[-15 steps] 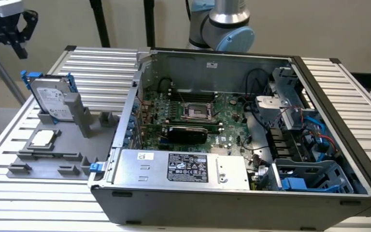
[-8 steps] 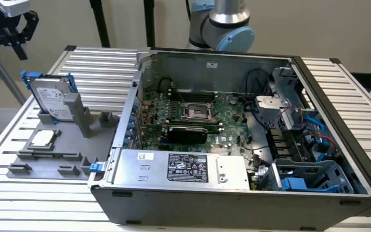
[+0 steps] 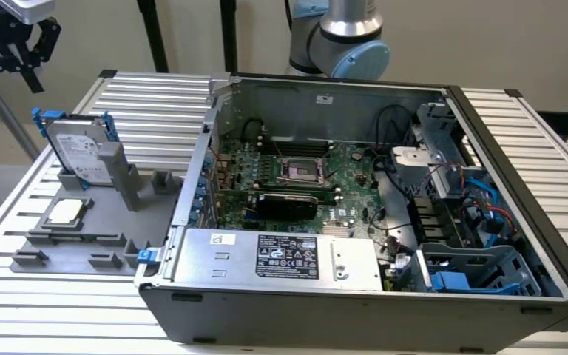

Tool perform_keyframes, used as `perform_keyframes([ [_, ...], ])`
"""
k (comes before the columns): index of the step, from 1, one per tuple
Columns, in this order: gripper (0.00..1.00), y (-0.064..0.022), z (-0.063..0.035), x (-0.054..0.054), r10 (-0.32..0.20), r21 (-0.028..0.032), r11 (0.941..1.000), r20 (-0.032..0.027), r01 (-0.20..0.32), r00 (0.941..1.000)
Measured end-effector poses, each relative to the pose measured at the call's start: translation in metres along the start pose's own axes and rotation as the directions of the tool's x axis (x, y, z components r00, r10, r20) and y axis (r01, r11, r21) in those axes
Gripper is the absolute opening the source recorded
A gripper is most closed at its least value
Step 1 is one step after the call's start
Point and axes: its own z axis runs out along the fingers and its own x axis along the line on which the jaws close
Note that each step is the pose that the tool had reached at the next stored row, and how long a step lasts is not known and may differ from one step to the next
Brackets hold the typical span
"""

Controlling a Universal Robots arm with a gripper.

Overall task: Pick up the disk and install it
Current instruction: 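Pick up the disk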

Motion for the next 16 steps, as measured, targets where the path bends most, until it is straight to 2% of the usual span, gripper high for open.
perform_keyframes([
  [4,0.11,-0.0006,0.0006,-0.0007,-0.064,-0.0004,0.9979,-0.0033,0.064,0.9979],
  [8,0.11,-0.0013,0.0012,-0.0015,-0.126,-0.0011,0.992,-0.0065,0.126,0.992],
  [12,0.11,-0.0021,0.0019,-0.0025,-0.187,-0.0019,0.9823,-0.0095,0.187,0.9822],
  [16,0.11,-0.0029,0.0026,-0.0034,-0.248,-0.0028,0.9687,-0.0125,0.248,0.9686],
])
